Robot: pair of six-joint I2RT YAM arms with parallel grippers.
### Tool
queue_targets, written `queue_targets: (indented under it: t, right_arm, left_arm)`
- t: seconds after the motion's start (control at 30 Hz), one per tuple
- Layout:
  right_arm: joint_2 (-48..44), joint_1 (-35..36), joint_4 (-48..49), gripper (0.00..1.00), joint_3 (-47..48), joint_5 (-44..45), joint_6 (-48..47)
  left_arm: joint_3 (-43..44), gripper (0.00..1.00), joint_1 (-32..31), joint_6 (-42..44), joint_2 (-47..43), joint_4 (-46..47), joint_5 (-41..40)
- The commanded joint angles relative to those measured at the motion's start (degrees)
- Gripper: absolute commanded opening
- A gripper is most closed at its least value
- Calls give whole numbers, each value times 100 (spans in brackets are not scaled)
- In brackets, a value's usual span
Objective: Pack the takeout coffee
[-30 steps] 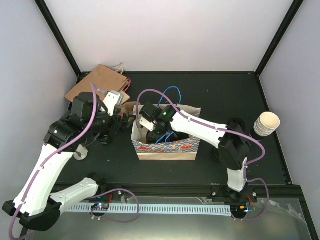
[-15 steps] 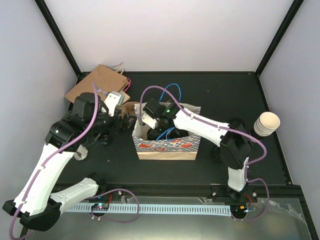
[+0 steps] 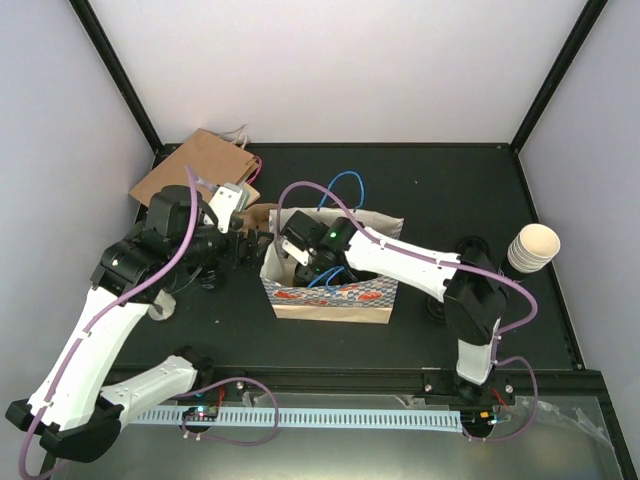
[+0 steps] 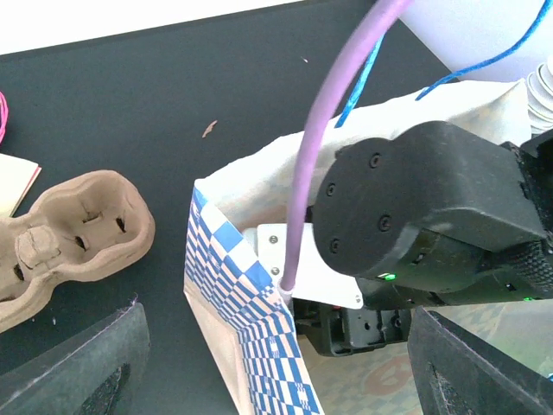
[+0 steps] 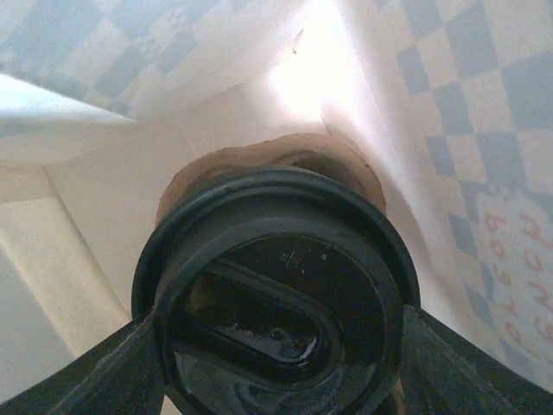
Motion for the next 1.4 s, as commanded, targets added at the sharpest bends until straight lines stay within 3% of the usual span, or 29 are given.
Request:
queue_targets:
  t: [0.0, 0.13, 0.53, 0.57, 0.6, 0.63, 1.37]
  right_arm:
    - [350, -98, -324, 55, -950, -428, -73]
    - [238, -181, -346, 55, -799, -780, -212]
    - [233, -124, -1020, 63, 172, -480, -58]
    - [221, -105, -1089, 72, 296, -449, -51]
    - [194, -101, -1128, 96, 386, -449, -34]
    - [160, -95, -1154, 100, 467, -488, -30]
    - [-931, 3, -1496, 100, 1415, -488, 343]
  left_arm:
    - [0, 84, 44, -83, -67, 45, 106]
    - [6, 84, 44, -85, -102, 43, 100]
    - [6, 84, 44, -127, -142, 26, 78]
    - [15, 84, 50, -126, -142, 28, 78]
    - [28, 84, 45, -133, -134, 27, 80]
    - [29, 84, 44, -135, -137, 28, 76]
    - [-60, 85, 44, -77, -151, -27, 301]
